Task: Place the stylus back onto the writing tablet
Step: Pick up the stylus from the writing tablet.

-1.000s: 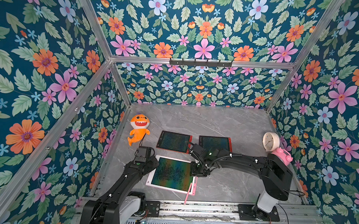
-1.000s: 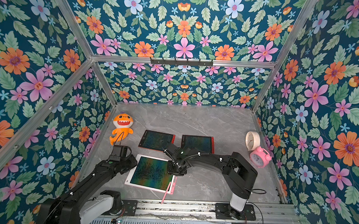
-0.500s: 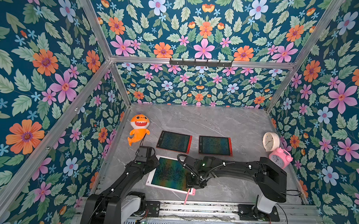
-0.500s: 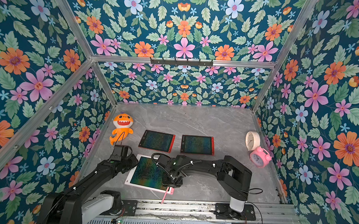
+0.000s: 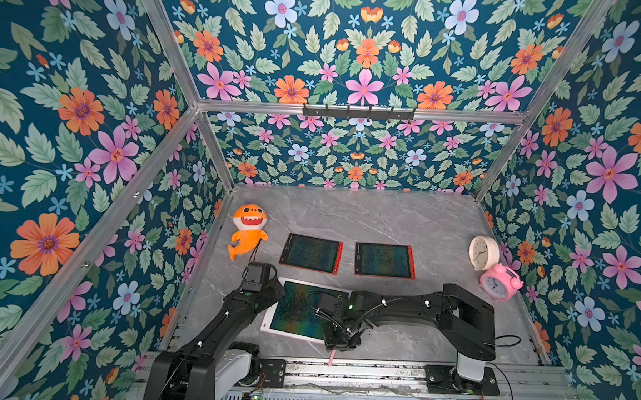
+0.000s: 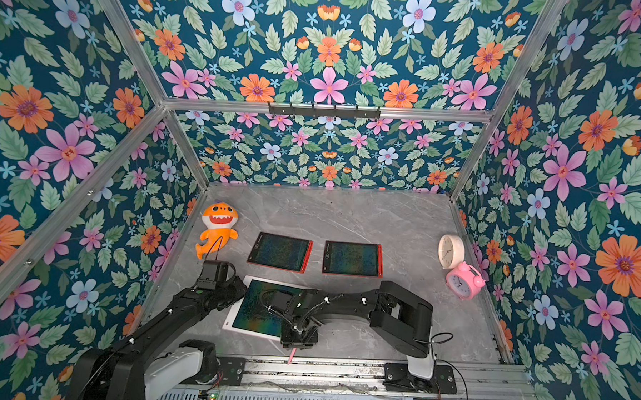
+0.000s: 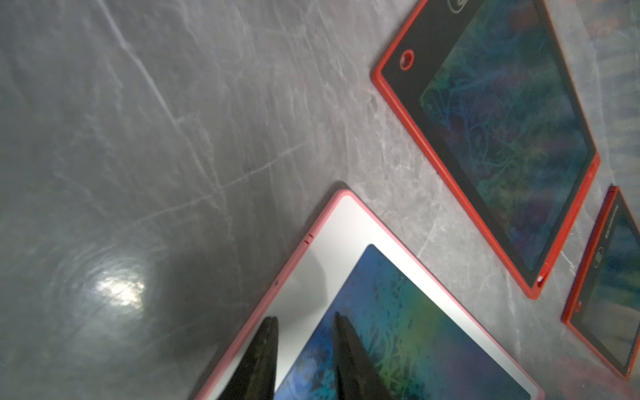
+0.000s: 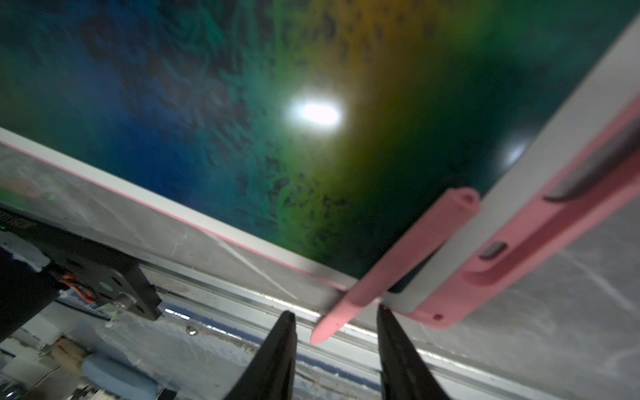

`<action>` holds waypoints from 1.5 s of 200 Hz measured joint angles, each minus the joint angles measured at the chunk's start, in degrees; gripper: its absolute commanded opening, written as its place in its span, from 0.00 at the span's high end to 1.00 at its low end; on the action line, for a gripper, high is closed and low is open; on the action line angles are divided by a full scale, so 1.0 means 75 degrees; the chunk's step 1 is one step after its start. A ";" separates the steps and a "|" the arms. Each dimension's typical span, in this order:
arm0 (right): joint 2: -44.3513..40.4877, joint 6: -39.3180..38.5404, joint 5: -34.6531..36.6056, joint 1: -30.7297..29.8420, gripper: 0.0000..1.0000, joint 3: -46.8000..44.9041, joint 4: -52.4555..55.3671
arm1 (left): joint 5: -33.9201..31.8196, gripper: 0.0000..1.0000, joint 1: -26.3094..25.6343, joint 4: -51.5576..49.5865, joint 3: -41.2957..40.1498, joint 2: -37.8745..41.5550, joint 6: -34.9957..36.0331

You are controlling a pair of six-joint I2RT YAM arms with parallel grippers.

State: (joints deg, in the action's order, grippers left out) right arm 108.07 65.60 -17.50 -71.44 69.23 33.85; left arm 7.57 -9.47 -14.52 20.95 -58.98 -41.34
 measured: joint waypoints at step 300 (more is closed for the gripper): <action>-0.0944 -0.1169 0.1749 0.1011 1.00 -0.0175 0.1859 | 0.0137 0.67 0.0000 -0.0085 -0.0149 0.0382 -0.0041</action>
State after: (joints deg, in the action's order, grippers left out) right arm 100.99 56.84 -4.38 -63.86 67.92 47.79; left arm 8.60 -9.47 -15.16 19.84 -56.12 -41.65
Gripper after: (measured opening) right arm 0.092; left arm 0.328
